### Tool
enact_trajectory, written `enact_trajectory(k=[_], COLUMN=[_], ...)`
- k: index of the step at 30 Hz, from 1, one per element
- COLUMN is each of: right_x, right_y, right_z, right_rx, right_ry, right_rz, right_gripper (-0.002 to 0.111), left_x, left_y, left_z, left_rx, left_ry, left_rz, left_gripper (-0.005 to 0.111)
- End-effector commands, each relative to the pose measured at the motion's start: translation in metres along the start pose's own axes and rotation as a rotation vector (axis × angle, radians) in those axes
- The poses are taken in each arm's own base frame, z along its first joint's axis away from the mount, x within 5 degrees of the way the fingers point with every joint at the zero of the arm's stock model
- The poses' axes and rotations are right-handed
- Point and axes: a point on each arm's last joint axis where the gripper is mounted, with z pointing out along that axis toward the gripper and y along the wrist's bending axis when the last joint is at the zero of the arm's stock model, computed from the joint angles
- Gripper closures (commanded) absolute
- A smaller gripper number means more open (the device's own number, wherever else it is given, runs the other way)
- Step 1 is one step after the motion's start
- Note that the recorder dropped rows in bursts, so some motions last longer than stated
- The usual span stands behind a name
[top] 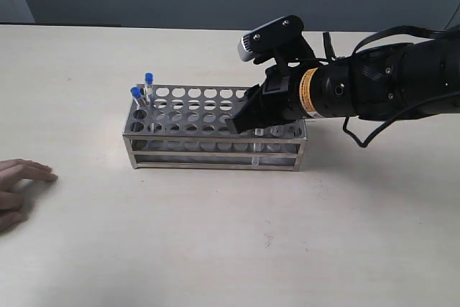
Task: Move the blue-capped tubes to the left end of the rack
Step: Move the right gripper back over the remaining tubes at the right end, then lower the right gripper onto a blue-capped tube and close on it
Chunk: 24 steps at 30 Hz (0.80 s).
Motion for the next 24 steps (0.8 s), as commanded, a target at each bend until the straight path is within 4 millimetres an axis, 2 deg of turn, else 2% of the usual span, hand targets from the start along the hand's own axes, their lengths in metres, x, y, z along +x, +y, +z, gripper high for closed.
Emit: enact_trajectory(k=[1,7,11,17,24], right_x=[0.001,-0.012,-0.011,0.008,0.011], right_y=[-0.003,-0.011,-0.018,-0.015,-0.012], right_z=[-0.001,-0.024,-0.037,-0.036,-0.034], right_rx=[0.018,0.137,0.231,0.211,0.172], right_ry=[0.007,-0.03,-0.023,0.029,0.027], right_rz=[-0.006,-0.027,-0.024,-0.022,-0.023], right_gripper=[0.075,0.075,0.075,0.075,0.075], left_x=[-0.002,-0.002,-0.002,-0.002,-0.002], left_y=[0.0,0.0,0.0,0.0,0.0], left_z=[0.0,0.0,0.0,0.0,0.0], left_rx=[0.006,0.006,0.006,0.006,0.006], left_ry=[-0.01,-0.01,-0.01,-0.01,-0.01], left_rz=[-0.005,-0.005,-0.005,-0.005,-0.005], left_gripper=[0.106,0.106,0.106,0.106,0.106])
